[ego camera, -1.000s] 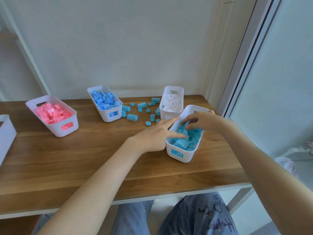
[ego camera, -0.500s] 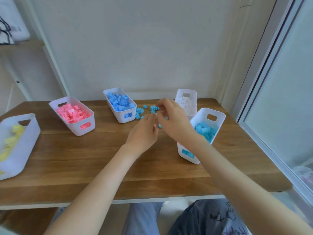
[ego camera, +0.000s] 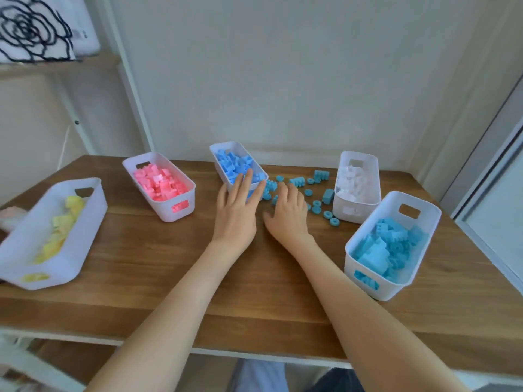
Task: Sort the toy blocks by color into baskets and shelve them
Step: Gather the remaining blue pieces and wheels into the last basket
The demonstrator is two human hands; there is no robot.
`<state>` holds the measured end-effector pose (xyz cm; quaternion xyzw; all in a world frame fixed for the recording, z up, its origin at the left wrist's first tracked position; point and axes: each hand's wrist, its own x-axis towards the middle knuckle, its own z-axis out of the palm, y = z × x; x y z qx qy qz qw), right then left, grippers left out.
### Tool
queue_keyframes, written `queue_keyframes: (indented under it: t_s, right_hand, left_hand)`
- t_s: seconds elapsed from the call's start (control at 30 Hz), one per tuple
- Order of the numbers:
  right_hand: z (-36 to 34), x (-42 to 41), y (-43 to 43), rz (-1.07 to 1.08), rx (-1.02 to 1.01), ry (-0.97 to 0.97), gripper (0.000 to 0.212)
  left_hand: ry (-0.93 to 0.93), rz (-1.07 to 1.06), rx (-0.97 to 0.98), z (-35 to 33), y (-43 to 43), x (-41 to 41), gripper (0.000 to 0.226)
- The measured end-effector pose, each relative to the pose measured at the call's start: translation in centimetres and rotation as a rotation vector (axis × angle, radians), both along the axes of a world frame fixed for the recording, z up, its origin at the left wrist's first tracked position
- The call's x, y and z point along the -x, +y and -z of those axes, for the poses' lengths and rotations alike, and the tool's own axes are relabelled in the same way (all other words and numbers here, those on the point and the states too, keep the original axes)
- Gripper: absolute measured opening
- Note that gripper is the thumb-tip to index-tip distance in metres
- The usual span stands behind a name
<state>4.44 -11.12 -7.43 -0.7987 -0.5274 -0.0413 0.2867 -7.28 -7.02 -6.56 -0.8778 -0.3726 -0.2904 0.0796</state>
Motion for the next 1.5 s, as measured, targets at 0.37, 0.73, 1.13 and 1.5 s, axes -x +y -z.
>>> queue_keyframes:
  t_s: [0.37, 0.73, 1.13, 1.5]
  right_hand:
    - [0.1, -0.8, 6.7, 0.04, 0.331, -0.073, 0.065]
    - [-0.1, 0.0, 6.4, -0.036, 0.198, -0.245, 0.033]
    - [-2.7, 2.1, 1.5, -0.151, 0.501, -0.245, 0.041]
    - [-6.9, 2.5, -4.3, -0.124, 0.17, -0.16, 0.025]
  left_hand:
    - [0.114, -0.307, -0.018, -1.2, 3.2, 1.2, 0.017]
    - [0.002, -0.387, -0.085, 0.2, 2.0, 2.6, 0.033]
    - [-0.104, 0.034, 0.159, 0.8, -1.0, 0.3, 0.035]
    - [-0.086, -0.017, 0.362, 1.3, -0.5, 0.6, 0.012]
